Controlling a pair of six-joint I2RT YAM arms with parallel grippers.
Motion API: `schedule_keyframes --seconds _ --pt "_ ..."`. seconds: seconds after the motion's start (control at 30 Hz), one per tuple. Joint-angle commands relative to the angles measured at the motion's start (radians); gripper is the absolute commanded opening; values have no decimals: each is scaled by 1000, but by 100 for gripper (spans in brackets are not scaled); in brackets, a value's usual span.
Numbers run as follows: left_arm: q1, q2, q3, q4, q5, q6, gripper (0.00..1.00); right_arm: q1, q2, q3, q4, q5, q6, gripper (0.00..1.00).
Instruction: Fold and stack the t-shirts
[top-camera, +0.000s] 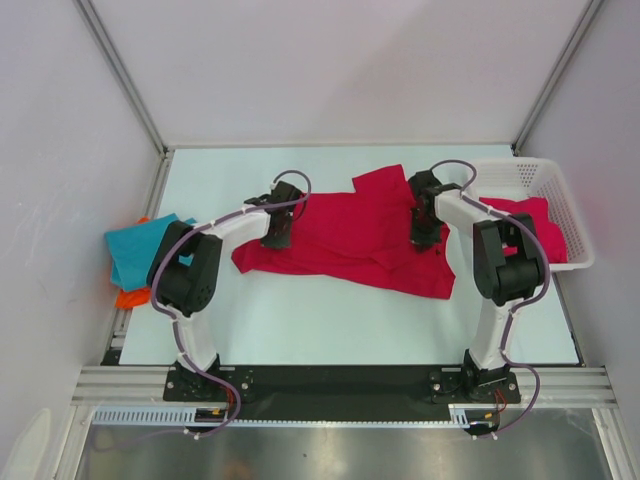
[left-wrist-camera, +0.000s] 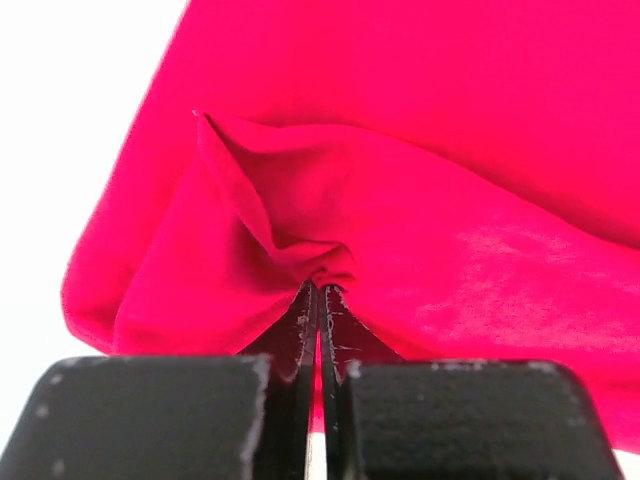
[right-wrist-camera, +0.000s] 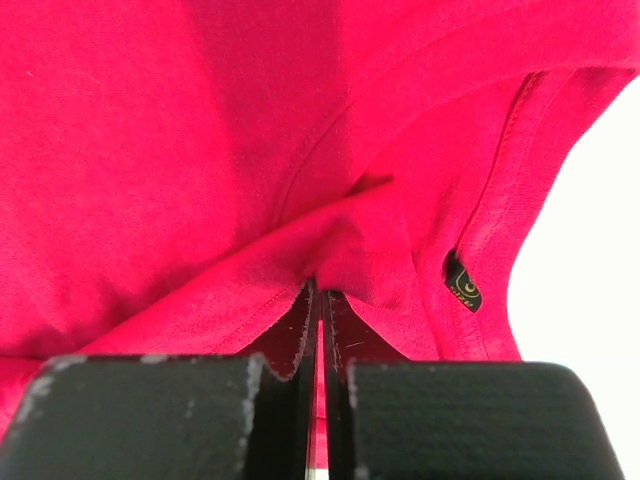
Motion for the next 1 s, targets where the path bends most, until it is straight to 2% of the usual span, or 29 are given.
schedule_keyframes --seconds 0.0,0.4,0.67,0.8,0.97 --pt "-3 -72 131 -39 -20 32 0 -6 -108 40 37 53 -24 0" --pt "24 -325 476 -332 -19 66 1 -40 -415 366 -188 139 0 0" --pt "27 -581 541 -385 -17 8 3 47 -594 607 -336 276 13 0" --pt "27 -661 640 -423 -28 0 0 77 -616 765 -406 299 11 0" --pt "38 -605 840 -480 -39 43 0 80 -522 1068 -474 314 -26 0"
